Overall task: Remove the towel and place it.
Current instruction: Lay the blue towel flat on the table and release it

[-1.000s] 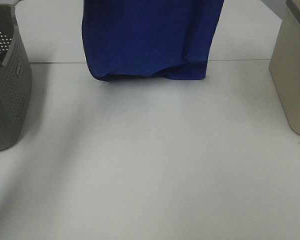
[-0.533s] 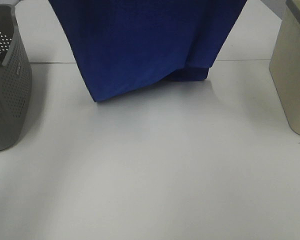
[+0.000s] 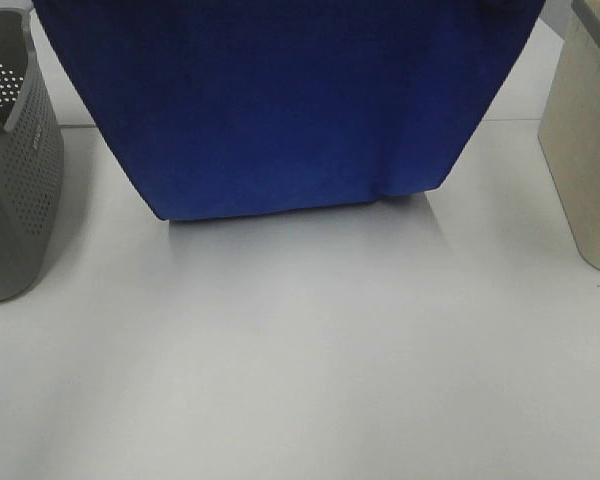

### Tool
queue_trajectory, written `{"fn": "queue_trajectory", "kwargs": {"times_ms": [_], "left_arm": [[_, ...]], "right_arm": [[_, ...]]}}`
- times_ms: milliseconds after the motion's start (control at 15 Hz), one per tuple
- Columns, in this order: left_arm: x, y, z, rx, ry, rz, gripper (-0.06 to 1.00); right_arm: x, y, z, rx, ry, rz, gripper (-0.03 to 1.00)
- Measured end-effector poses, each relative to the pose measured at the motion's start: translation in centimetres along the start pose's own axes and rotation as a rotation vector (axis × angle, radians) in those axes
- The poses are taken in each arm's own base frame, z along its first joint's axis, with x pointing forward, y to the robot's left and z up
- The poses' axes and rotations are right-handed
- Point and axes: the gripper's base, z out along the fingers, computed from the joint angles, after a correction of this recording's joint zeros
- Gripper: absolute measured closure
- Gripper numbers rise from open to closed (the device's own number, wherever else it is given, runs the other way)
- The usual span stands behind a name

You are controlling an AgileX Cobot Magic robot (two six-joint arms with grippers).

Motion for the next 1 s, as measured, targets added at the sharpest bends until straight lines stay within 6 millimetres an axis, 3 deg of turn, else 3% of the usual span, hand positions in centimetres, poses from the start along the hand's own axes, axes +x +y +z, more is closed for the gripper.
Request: {"fn": "queue_trajectory", "kwargs": {"times_ms": [533, 1000], "left_arm": [[7.2, -1.8, 2.2, 0.137, 0.197, -0.086, 0.94], [15.0, -6.9, 6.4, 0.206, 0.499, 0.034, 0.94]], "right_arm": [[7.0, 1.6, 2.6, -0.101, 0.173, 0.064, 0.95], [15.4, 3.6, 4.9, -0.197, 0.357, 0.138, 0.95]]}}
